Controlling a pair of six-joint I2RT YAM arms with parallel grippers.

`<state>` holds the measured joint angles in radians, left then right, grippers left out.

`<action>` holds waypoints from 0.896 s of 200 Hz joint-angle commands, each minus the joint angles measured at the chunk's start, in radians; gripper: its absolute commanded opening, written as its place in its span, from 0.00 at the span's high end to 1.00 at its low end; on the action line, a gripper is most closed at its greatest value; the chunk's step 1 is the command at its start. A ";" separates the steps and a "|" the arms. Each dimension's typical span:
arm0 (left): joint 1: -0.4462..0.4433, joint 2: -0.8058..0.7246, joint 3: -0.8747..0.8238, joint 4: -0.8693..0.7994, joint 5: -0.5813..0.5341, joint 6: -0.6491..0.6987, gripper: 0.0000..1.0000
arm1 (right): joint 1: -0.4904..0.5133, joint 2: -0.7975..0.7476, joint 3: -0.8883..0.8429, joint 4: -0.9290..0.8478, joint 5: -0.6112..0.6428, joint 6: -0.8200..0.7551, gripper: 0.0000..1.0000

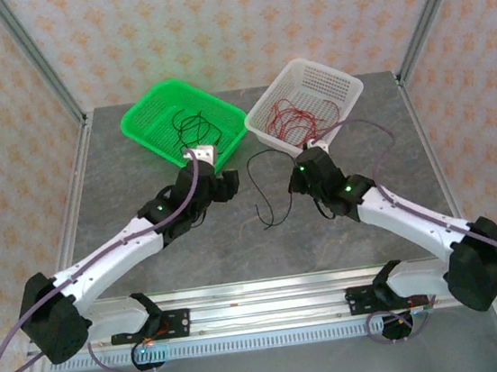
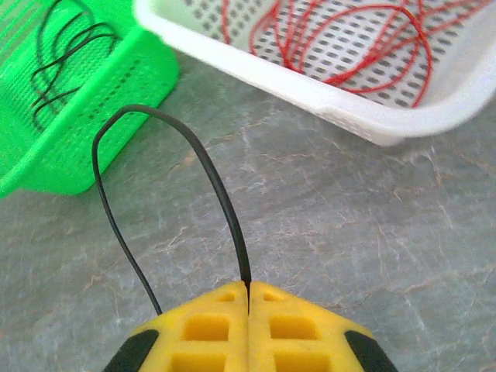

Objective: Untangle the cables

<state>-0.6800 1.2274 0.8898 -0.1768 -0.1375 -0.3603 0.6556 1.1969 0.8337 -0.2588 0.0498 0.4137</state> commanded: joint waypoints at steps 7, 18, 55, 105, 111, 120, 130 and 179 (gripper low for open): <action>0.007 0.016 -0.070 0.192 0.071 -0.022 0.24 | 0.004 -0.067 -0.020 0.056 -0.066 -0.185 1.00; 0.007 0.027 -0.095 0.239 0.094 -0.020 0.24 | 0.004 -0.084 -0.018 0.066 -0.086 -0.213 1.00; 0.008 0.069 -0.186 0.426 0.146 -0.001 0.22 | 0.004 -0.107 -0.002 0.070 -0.139 -0.260 1.00; 0.013 0.201 -0.202 0.568 0.193 0.005 0.19 | 0.004 -0.115 -0.011 0.089 -0.177 -0.254 1.00; 0.016 0.222 -0.195 0.569 0.183 0.002 0.19 | 0.004 -0.119 -0.012 0.093 -0.181 -0.253 1.00; 0.020 0.254 -0.182 0.576 0.168 0.000 0.19 | 0.004 -0.124 -0.015 0.096 -0.185 -0.251 1.00; 0.023 0.284 -0.169 0.584 0.157 -0.003 0.19 | 0.004 -0.131 -0.018 0.096 -0.188 -0.250 1.00; 0.027 0.365 -0.093 0.630 0.156 0.006 0.44 | 0.004 -0.172 -0.029 0.075 -0.183 -0.242 1.00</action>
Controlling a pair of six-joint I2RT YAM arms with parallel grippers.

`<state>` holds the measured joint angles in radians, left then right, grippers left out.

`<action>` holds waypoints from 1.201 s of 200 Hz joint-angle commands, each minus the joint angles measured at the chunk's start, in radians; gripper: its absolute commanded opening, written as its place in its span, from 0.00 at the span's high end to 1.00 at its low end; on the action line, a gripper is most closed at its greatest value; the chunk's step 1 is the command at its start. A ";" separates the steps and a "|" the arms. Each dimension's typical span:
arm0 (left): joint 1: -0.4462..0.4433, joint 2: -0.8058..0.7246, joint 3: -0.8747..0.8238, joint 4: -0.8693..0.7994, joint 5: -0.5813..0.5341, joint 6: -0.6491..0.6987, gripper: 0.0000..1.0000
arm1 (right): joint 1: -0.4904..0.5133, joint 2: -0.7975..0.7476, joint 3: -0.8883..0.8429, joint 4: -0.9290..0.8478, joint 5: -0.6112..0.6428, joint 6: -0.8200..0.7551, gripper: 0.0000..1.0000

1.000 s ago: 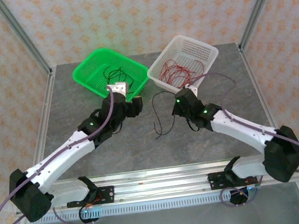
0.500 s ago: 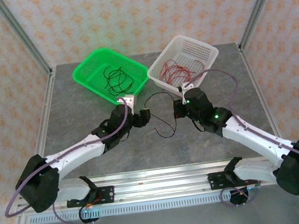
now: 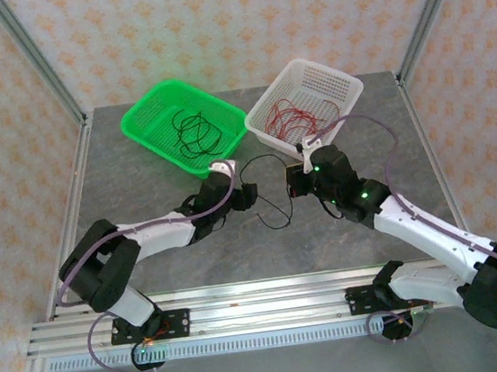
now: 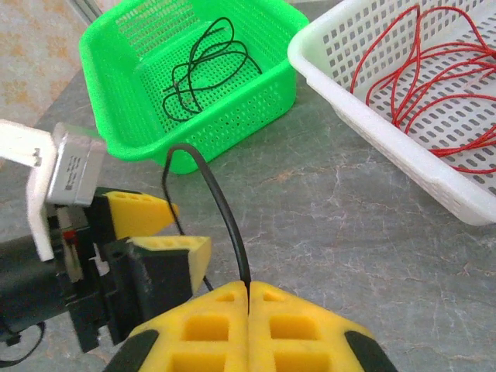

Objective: Untangle the cables

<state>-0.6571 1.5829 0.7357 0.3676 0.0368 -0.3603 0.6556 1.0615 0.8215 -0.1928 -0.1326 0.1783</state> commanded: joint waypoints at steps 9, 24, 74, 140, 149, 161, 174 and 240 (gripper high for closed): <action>0.004 0.009 0.071 0.097 -0.018 0.006 0.57 | 0.004 -0.045 -0.023 0.008 0.002 -0.004 1.00; 0.004 -0.001 0.082 0.102 -0.028 0.003 0.79 | 0.004 -0.061 -0.040 0.004 0.012 0.004 1.00; 0.004 -0.091 0.156 -0.072 -0.143 0.038 1.00 | 0.004 -0.077 -0.081 -0.057 0.130 0.048 1.00; -0.023 -0.241 0.292 -0.355 -0.318 0.199 1.00 | 0.008 0.033 -0.020 -0.222 0.310 0.095 1.00; -0.033 -0.246 0.316 -0.379 -0.345 0.224 1.00 | 0.014 0.059 0.000 -0.245 0.331 0.096 1.00; -0.050 -0.247 0.344 -0.403 -0.379 0.248 1.00 | 0.023 0.085 0.026 -0.270 0.354 0.094 1.00; -0.065 -0.245 0.374 -0.422 -0.408 0.263 1.00 | 0.038 0.106 0.047 -0.281 0.363 0.091 1.00; -0.087 -0.228 0.578 -0.516 -0.510 0.324 1.00 | 0.077 0.037 0.032 -0.212 0.238 0.061 0.58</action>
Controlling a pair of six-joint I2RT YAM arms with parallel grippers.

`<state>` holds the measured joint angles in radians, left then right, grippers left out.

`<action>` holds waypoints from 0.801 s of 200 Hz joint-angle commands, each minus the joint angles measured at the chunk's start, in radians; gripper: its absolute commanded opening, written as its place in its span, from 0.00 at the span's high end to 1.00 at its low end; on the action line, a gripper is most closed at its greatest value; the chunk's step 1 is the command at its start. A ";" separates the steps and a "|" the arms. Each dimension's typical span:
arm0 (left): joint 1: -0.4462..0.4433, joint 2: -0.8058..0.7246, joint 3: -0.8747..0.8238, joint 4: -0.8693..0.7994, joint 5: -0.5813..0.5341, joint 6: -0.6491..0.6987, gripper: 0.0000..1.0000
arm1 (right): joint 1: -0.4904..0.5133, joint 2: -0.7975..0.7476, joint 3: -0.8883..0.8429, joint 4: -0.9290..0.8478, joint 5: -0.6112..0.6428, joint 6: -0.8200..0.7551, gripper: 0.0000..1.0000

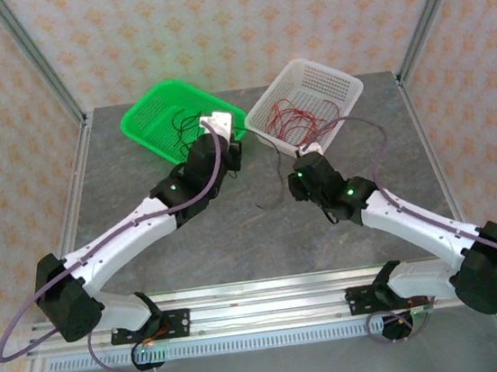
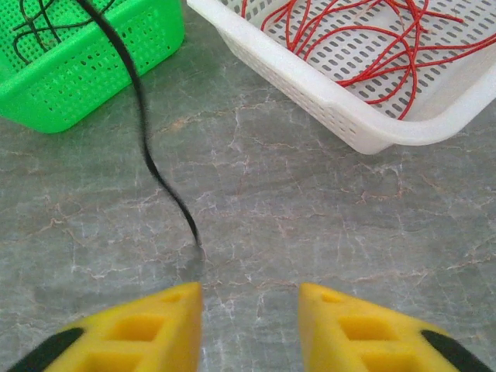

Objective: Untangle the cables

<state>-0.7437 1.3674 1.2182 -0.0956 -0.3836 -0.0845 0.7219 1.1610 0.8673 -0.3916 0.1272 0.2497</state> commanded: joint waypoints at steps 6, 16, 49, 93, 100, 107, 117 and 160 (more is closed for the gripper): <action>0.000 -0.012 0.123 -0.062 -0.093 0.055 1.00 | 0.012 -0.082 -0.021 -0.011 -0.028 -0.011 0.57; -0.001 -0.014 0.154 -0.074 -0.102 0.067 1.00 | 0.013 -0.110 -0.032 -0.009 -0.038 -0.010 0.57; -0.001 0.000 0.248 -0.088 -0.182 0.135 1.00 | 0.013 -0.209 -0.072 0.001 -0.077 0.018 0.56; 0.060 0.073 0.345 -0.056 -0.237 0.220 1.00 | 0.012 -0.299 -0.102 0.005 -0.127 0.089 0.57; 0.074 0.088 0.364 -0.058 -0.234 0.223 1.00 | 0.014 -0.315 -0.111 0.007 -0.132 0.098 0.57; 0.089 0.104 0.382 -0.058 -0.227 0.221 1.00 | 0.014 -0.333 -0.122 0.012 -0.137 0.108 0.57; 0.107 0.125 0.411 -0.063 -0.214 0.215 1.00 | 0.014 -0.362 -0.139 0.017 -0.144 0.120 0.57; 0.165 0.230 0.534 -0.084 -0.189 0.211 1.00 | 0.014 -0.476 -0.202 0.012 -0.161 0.169 0.57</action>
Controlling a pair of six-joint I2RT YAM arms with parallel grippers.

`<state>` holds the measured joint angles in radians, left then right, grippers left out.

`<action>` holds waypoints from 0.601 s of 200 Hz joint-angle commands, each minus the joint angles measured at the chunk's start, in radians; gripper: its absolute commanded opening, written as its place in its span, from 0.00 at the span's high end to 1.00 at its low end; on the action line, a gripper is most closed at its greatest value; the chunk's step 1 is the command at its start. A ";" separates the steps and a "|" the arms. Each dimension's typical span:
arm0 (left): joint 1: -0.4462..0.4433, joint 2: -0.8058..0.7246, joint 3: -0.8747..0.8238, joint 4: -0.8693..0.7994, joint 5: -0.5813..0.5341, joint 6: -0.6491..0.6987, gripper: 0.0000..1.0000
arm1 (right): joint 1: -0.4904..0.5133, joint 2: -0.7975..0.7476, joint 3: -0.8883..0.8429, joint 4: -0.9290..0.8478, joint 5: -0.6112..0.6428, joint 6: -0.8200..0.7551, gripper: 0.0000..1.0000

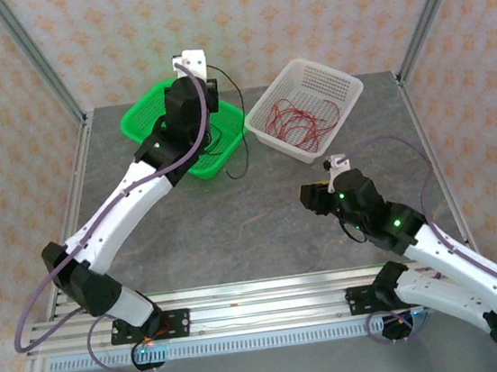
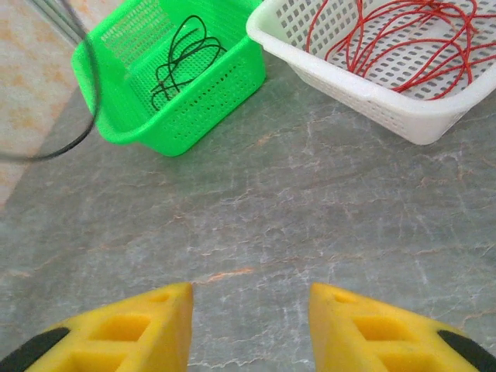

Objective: Untangle the cables

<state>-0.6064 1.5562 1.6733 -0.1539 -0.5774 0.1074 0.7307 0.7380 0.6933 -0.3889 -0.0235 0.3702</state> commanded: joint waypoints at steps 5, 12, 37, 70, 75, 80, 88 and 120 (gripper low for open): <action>0.038 0.055 0.094 -0.031 0.014 0.014 1.00 | 0.006 -0.064 -0.035 0.009 -0.011 0.055 0.57; 0.054 0.075 0.114 -0.039 0.031 0.006 1.00 | 0.006 -0.078 -0.045 0.008 -0.012 0.063 0.57; 0.101 0.154 0.173 -0.048 0.065 -0.012 1.00 | 0.006 -0.113 -0.074 0.012 -0.019 0.086 0.57; 0.169 0.260 0.227 -0.064 0.107 -0.048 1.00 | 0.006 -0.120 -0.085 0.018 -0.024 0.092 0.57; 0.182 0.275 0.230 -0.064 0.115 -0.056 1.00 | 0.006 -0.119 -0.085 0.019 -0.024 0.092 0.58; 0.194 0.286 0.230 -0.064 0.124 -0.065 1.00 | 0.006 -0.117 -0.086 0.019 -0.023 0.091 0.57; 0.213 0.308 0.228 -0.063 0.138 -0.080 1.00 | 0.006 -0.116 -0.087 0.020 -0.020 0.091 0.57; 0.280 0.395 0.198 -0.045 0.212 -0.145 1.00 | 0.006 -0.102 -0.095 0.024 -0.015 0.091 0.57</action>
<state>-0.3691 1.9034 1.8751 -0.1860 -0.4377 0.0322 0.7307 0.6323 0.6144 -0.3885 -0.0456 0.4500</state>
